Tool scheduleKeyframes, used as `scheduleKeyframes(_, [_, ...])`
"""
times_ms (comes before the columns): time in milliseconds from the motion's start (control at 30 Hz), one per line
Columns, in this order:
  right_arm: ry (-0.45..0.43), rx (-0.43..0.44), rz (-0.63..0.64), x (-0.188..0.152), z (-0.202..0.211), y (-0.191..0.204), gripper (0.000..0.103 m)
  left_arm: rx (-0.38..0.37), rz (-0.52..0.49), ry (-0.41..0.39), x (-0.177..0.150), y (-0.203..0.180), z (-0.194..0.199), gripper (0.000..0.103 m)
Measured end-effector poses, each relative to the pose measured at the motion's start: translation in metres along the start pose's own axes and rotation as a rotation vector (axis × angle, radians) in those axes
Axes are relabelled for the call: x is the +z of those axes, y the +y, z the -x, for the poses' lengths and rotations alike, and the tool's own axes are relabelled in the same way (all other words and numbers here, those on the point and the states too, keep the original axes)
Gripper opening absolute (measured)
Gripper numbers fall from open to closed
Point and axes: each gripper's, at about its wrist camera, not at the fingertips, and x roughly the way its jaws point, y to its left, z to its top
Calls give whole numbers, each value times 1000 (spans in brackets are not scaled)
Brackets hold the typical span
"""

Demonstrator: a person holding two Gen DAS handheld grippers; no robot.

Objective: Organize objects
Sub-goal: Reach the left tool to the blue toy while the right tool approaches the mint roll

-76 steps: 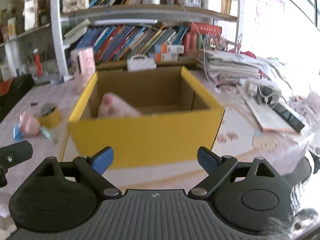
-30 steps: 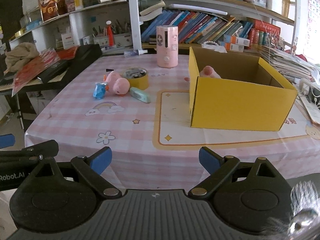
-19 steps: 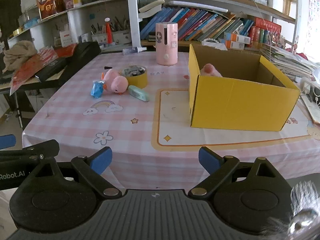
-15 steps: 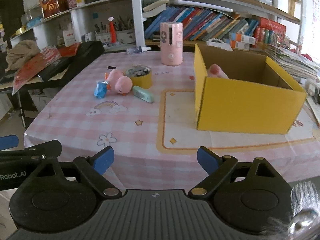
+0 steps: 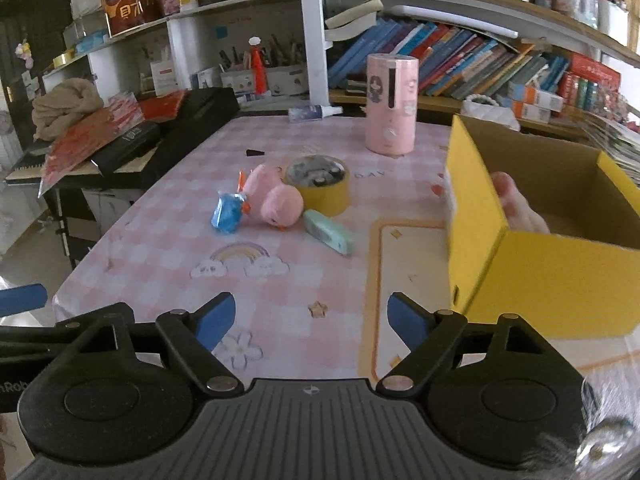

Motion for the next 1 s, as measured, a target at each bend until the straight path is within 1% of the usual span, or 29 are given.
scheduleKeyframes(333, [-11, 21, 14, 36, -36, -9, 79, 10, -4, 13, 26, -6, -32, 98])
scheduleKeyframes(500, [6, 33, 14, 46, -54, -13, 79, 6, -15, 33, 34, -9, -46, 92])
scheduleKeyframes(633, [15, 57, 23, 54, -68, -13, 79, 5, -18, 49, 39, -10, -57, 81])
scheduleKeyframes(667, [21, 63, 28, 56, -72, -13, 75, 7, -18, 53, 40, -10, -59, 78])
scheduleKeyframes(700, [32, 70, 36, 57, -77, -13, 69, 10, -17, 57, 42, -10, -62, 78])
scheduleKeyframes(800, [82, 78, 47, 60, -94, -12, 56, 24, -10, 64, 46, -9, -70, 77])
scheduleKeyframes(900, [114, 70, 49, 63, -109, -15, 51, 30, -6, 69, 50, -8, -77, 76])
scheduleKeyframes(1000, [128, 59, 63, 65, -122, -17, 51, 30, -6, 74, 52, -9, -84, 76])
